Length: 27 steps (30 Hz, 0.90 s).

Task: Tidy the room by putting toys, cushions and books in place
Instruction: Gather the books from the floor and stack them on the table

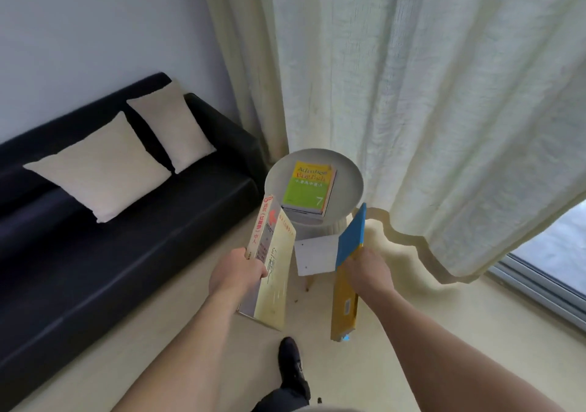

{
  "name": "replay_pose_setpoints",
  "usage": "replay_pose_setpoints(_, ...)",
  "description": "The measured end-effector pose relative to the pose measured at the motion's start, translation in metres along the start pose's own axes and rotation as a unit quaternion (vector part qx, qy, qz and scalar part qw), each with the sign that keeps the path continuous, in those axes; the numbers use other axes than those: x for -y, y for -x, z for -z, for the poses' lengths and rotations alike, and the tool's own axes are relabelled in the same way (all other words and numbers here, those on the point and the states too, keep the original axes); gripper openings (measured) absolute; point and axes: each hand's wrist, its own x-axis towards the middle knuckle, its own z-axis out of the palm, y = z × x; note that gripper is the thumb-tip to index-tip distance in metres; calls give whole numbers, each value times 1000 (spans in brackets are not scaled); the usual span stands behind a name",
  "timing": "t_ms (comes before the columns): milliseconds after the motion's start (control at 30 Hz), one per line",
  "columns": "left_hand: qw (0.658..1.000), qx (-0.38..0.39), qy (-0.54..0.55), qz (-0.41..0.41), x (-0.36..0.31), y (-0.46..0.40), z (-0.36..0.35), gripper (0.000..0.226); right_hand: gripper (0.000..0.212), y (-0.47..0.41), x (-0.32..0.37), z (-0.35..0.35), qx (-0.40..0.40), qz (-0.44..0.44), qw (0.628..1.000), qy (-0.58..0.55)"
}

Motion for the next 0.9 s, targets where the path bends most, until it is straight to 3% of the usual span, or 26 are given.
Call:
replay_pose_setpoints(200,999,22,26,-18,-57,-109,33,17,17,-79,66,-10,-25,-11,999,-28)
replay_pose_setpoints(533,997,68,18,-39,-151,-220,47,12,11,-211,112,-2,35,-37,998,-38)
replay_pose_setpoints(900,998,59,-1,13,-197,-314,47,12,14,-317,146,6,58,-38,997,-35)
